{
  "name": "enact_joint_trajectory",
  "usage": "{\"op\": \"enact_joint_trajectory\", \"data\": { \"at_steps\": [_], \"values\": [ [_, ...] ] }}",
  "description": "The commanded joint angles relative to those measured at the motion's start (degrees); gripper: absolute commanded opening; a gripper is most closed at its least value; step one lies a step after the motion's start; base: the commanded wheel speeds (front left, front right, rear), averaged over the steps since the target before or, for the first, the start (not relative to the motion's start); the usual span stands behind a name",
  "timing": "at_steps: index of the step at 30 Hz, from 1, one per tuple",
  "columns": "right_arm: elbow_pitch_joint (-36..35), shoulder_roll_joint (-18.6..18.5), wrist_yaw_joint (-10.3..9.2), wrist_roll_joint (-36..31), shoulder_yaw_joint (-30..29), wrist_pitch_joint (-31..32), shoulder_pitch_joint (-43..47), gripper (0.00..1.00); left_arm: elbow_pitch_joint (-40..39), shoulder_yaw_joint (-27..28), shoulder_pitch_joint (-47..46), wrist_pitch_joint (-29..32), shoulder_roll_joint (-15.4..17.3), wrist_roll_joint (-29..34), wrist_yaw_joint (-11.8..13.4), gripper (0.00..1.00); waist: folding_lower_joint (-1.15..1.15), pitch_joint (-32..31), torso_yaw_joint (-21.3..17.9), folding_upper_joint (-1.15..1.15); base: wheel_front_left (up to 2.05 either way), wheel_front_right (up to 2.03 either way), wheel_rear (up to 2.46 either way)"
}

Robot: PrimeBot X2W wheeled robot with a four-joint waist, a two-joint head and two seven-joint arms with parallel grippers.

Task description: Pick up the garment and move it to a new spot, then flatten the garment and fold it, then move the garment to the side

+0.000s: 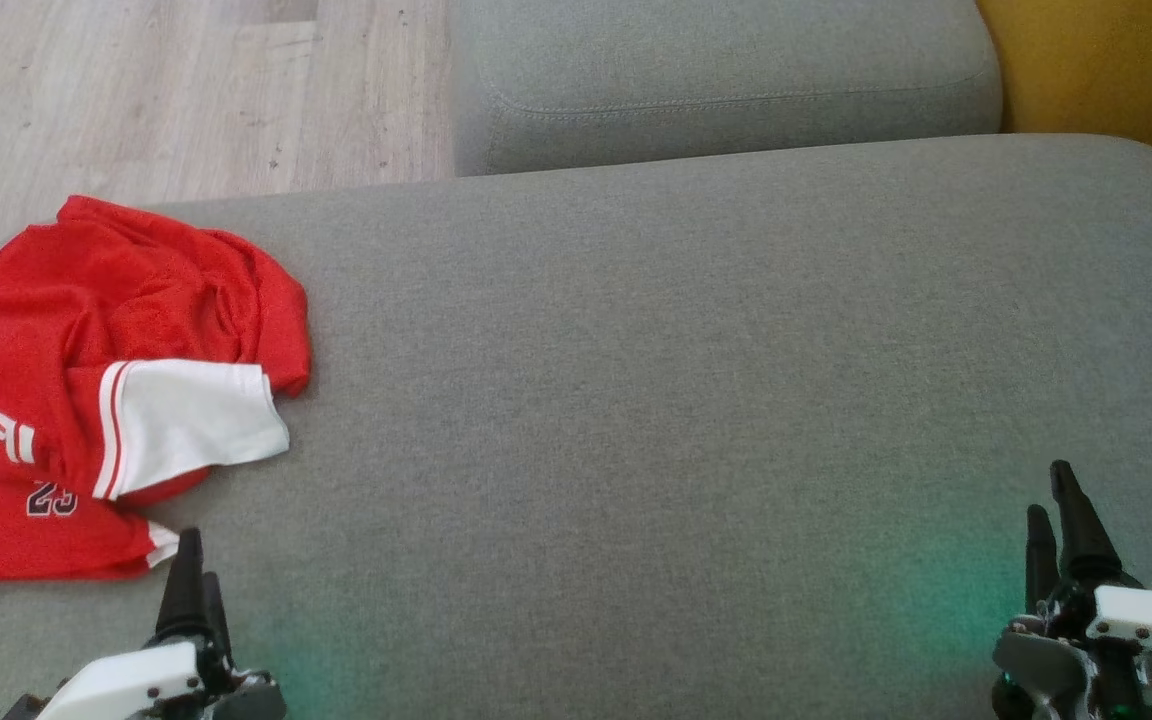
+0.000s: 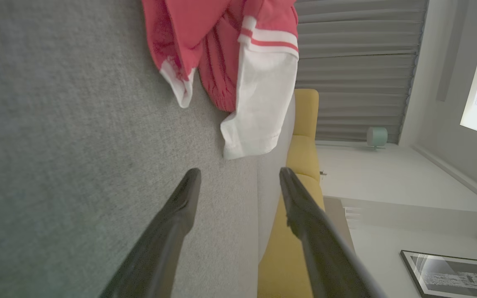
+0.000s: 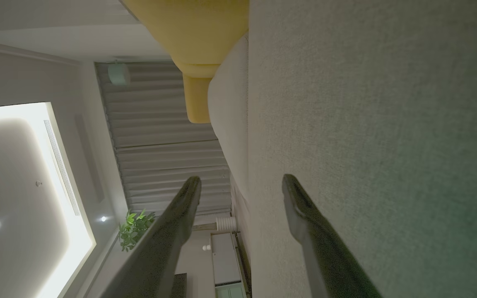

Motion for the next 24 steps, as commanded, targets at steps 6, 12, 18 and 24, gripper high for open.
{"op": "enact_joint_trajectory", "data": {
  "at_steps": [6,12,18,24],
  "values": [
    [-2.43,-0.16,0.03,-2.07,0.91,-1.27,-2.28,1.00,-2.33,-0.41,-2.13,-1.14,0.34,0.95,-0.03,1.00,0.00,0.00,-0.03,0.00,0.00,0.00,0.00],
    [-3.22,-0.18,0.05,-6.40,1.79,-2.29,-2.23,1.00,-2.59,-1.23,-1.93,-2.31,0.82,3.06,-0.05,1.00,0.00,-0.02,-0.06,0.00,0.00,0.00,0.00],
    [-4.39,-0.20,0.08,-13.65,3.45,-3.47,-2.27,1.00,-2.82,-2.02,-1.81,-3.56,1.32,7.66,-0.07,1.00,0.00,-0.04,-0.08,0.00,0.00,0.00,0.00],
    [-5.16,-0.22,0.10,-20.16,4.94,-4.49,-2.31,1.00,-3.27,-2.39,-1.58,-4.57,1.47,12.62,-0.10,1.00,0.00,-0.05,-0.09,0.00,0.00,0.00,0.00]
  ]
}}
